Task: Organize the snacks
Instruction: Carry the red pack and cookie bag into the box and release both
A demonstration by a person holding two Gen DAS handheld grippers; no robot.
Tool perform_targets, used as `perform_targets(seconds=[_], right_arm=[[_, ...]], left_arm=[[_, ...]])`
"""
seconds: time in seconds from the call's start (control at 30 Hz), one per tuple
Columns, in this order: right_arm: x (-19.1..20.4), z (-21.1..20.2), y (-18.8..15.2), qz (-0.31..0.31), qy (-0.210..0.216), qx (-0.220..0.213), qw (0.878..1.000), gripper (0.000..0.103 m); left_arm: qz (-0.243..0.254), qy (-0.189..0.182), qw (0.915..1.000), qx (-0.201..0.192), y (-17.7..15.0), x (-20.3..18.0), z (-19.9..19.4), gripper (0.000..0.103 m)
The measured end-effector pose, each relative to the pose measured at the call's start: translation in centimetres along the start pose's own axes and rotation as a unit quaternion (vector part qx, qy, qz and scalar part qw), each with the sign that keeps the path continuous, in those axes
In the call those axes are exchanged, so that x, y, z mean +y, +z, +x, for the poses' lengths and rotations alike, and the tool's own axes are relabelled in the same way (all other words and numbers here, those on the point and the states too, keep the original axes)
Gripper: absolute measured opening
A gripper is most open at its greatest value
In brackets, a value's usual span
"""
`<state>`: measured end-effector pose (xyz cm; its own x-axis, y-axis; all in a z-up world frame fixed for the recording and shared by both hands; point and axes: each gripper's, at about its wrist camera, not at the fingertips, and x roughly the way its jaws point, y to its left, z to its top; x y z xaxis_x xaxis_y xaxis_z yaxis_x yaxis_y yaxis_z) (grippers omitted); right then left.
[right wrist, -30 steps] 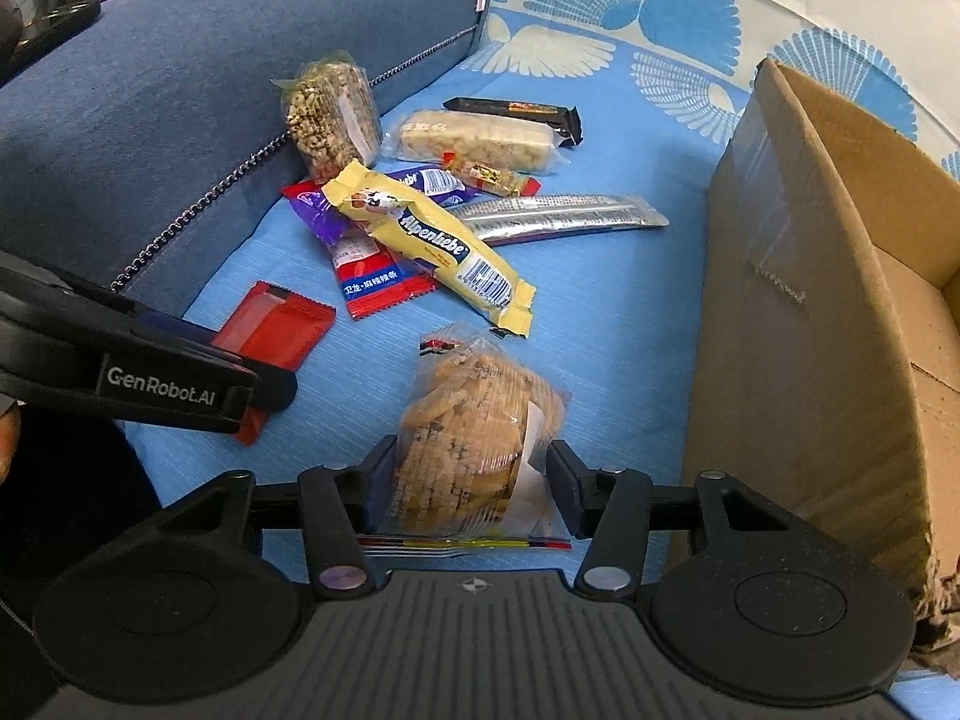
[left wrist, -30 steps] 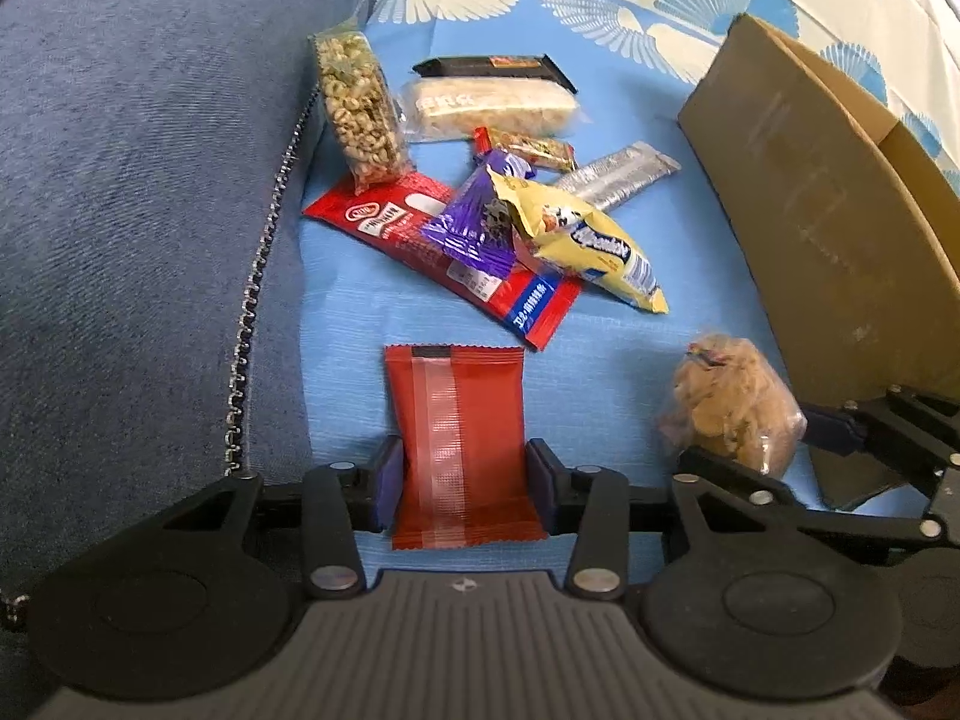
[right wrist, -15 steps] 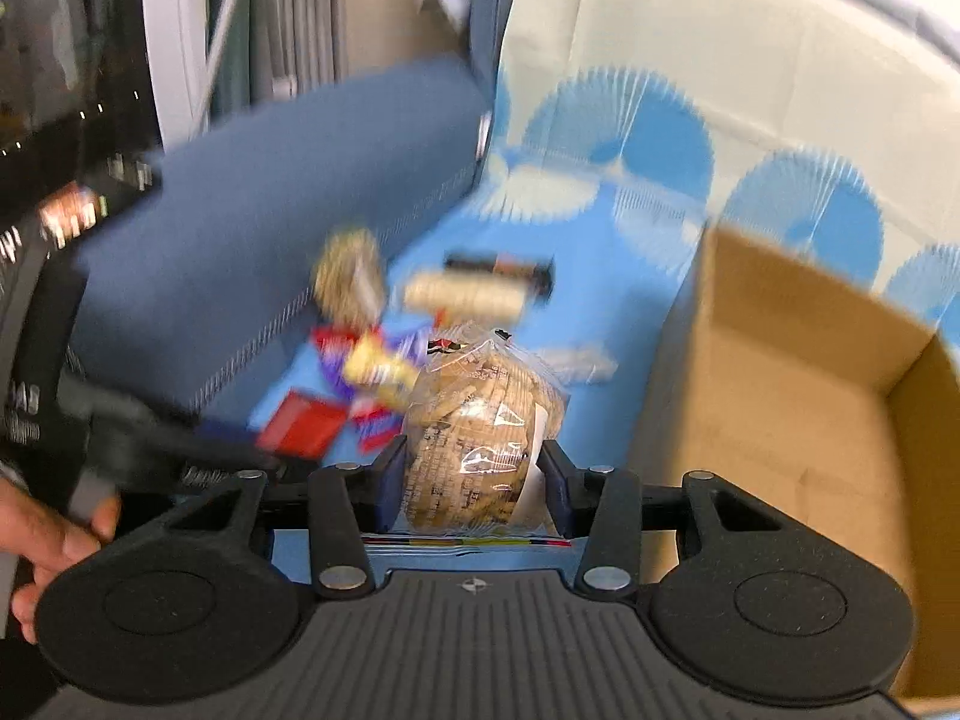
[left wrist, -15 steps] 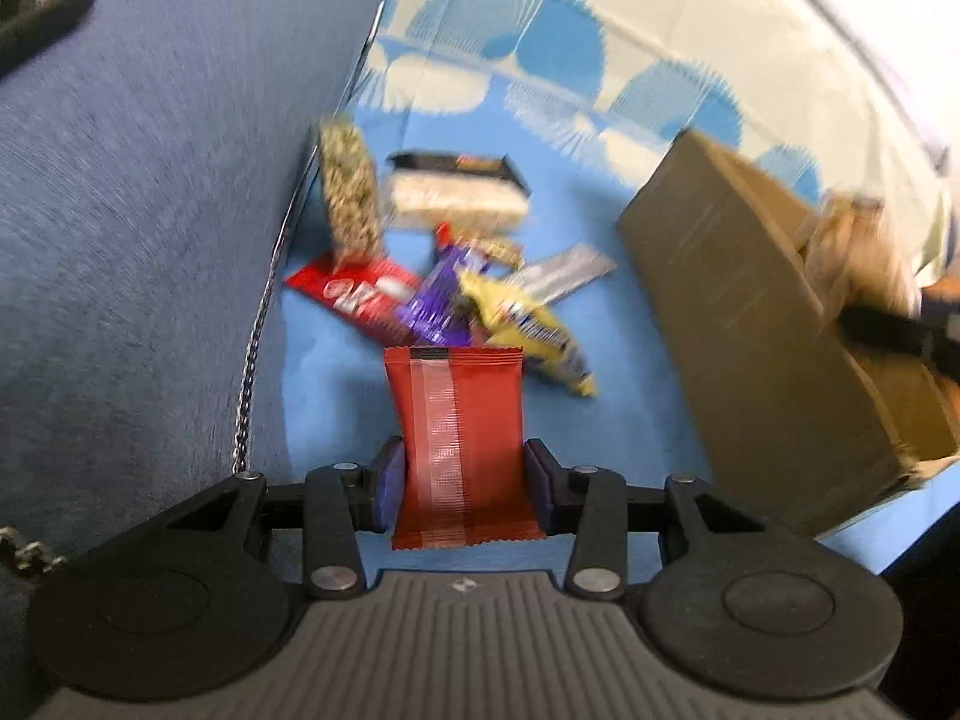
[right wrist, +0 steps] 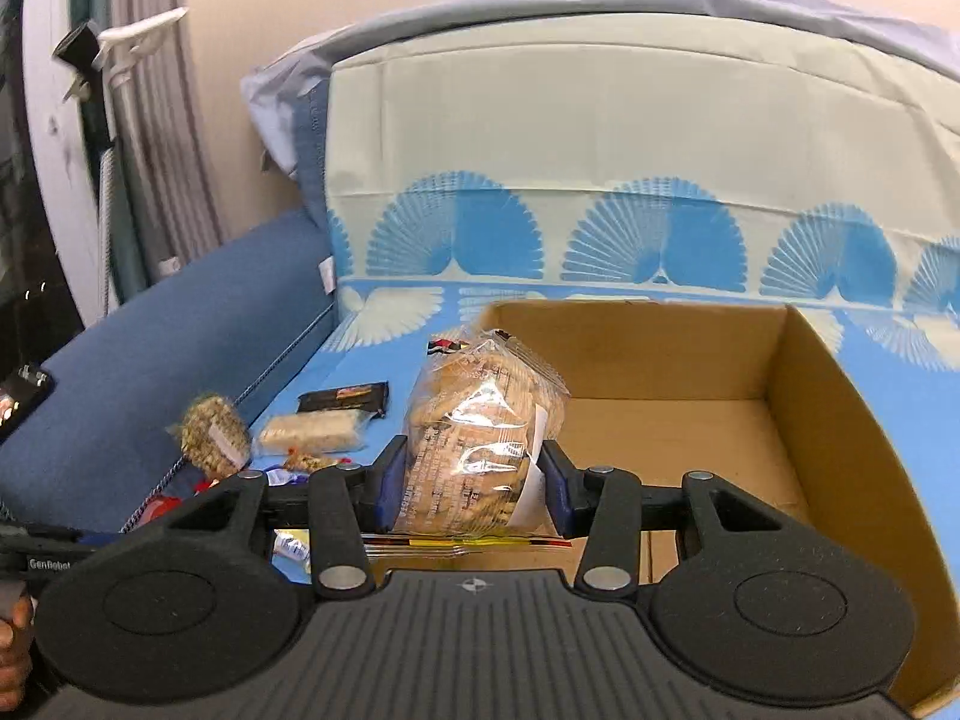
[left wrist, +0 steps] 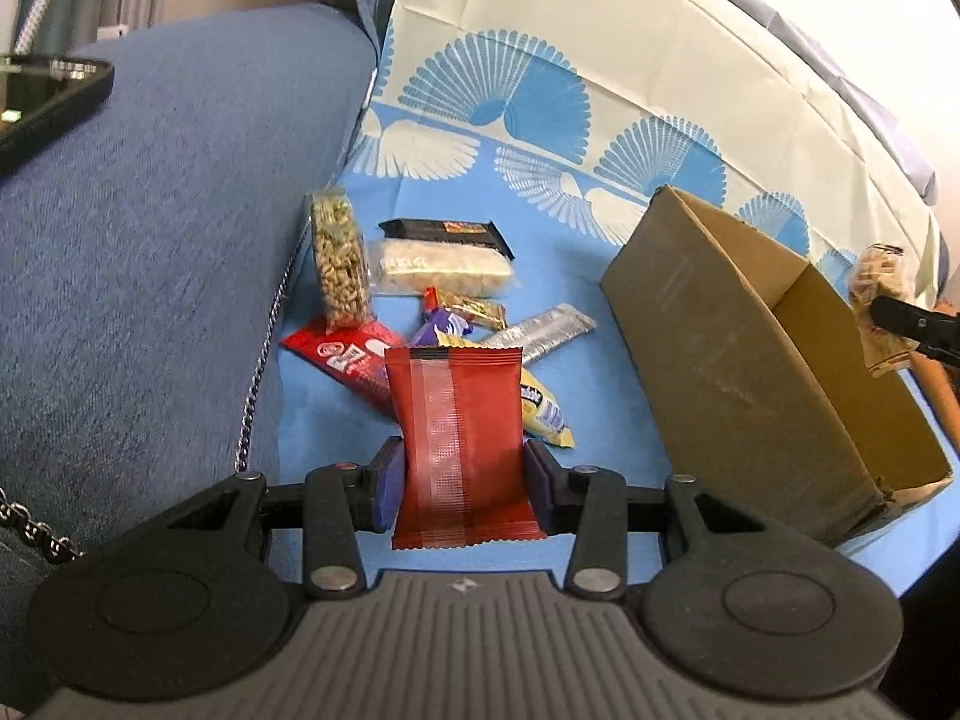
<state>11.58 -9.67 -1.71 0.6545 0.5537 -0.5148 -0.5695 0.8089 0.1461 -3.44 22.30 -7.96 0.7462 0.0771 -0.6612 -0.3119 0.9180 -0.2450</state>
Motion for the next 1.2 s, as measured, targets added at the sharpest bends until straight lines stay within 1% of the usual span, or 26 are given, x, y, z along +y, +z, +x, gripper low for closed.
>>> perform_targets(seconds=[0.03,0.1,0.17,0.3,0.37,0.43,0.5,0.63,0.8,1.0,1.13,1.2], right_arm=[[-0.3,0.0,0.0,0.0,0.004,-0.004,1.0,0.047],[-0.5,-0.3,-0.4,-0.015,-0.002,-0.011,1.0,0.047],[-0.7,-0.4,-0.9,-0.028,-0.006,-0.008,1.0,0.047],[-1.6,-0.6,-0.8,-0.033,-0.019,-0.003,0.999,0.047],[-2.3,-0.7,-0.8,-0.026,-0.032,0.001,0.999,0.047],[-3.1,-0.6,-0.6,-0.009,-0.041,0.01,0.999,0.048],[-3.9,-0.5,-0.4,0.015,-0.046,0.018,0.999,0.048],[-5.1,-0.5,-0.4,0.04,-0.062,0.022,0.997,0.048],[-6.5,-0.3,-0.5,0.063,-0.087,0.033,0.994,0.048],[-7.7,-0.2,-0.8,0.085,-0.108,0.045,0.99,0.047],[-8.3,-0.3,-0.9,0.089,-0.111,0.045,0.989,0.047],[-8.4,-0.4,-0.9,0.089,-0.113,0.045,0.989,0.047]], left_arm=[[0.001,0.006,1.0,-0.002,0.0,-0.1,0.0,0.046],[-0.011,0.019,0.9998,-0.004,0.3,-0.2,0.0,0.046],[-0.04,0.023,0.9989,-0.002,0.5,-0.1,-0.2,0.046],[-0.082,0.026,0.9963,0.008,0.5,-0.4,-0.9,0.046],[-0.085,0.036,0.9957,0.01,0.9,-1.2,-1.1,0.046],[-0.084,0.041,0.9956,0.002,1.6,-2.2,-1.4,0.046],[-0.089,0.038,0.9953,-0.007,2.8,-3.5,-1.6,0.046],[-0.09,0.011,0.9957,-0.019,5.2,-6.7,-1.6,0.046],[-0.055,-0.033,0.9978,-0.017,7.6,-13.0,-0.8,0.046],[-0.017,-0.087,0.996,-0.013,8.2,-20.3,0.2,0.046],[-0.002,-0.11,0.9938,-0.015,8.5,-23.7,0.6,0.046],[0.002,-0.117,0.993,-0.016,8.7,-24.7,1.0,0.046]])
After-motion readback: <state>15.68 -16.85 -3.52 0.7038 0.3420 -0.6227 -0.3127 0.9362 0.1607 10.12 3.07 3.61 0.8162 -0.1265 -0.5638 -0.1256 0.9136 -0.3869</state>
